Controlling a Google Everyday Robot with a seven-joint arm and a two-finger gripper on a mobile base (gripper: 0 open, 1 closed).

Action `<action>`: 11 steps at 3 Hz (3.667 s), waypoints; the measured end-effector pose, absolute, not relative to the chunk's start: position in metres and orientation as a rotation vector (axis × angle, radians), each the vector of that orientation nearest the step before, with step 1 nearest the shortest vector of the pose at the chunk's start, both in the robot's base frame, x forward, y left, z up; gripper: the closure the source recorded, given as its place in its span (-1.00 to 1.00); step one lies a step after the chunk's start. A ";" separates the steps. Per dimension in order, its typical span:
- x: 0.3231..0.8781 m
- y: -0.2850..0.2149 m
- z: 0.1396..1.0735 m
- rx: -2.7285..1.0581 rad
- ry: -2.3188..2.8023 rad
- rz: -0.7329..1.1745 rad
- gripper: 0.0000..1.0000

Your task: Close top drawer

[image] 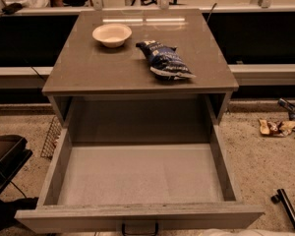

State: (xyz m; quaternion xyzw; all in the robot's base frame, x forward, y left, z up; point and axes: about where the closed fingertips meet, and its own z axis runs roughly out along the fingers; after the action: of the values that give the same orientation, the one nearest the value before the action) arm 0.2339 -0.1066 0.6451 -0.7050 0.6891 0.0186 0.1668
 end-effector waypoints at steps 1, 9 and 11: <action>0.255 -0.081 0.638 -2.042 1.879 0.064 1.00; 0.381 -0.019 0.655 -2.099 1.678 -0.058 1.00; 0.448 -0.013 0.646 -2.134 1.646 -0.065 1.00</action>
Offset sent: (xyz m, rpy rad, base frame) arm 0.0816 0.0947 -0.0082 0.0500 -0.0755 0.1607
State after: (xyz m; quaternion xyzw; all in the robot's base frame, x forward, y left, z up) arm 0.4478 -0.0127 0.6463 -0.7720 0.5954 -0.0235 0.2213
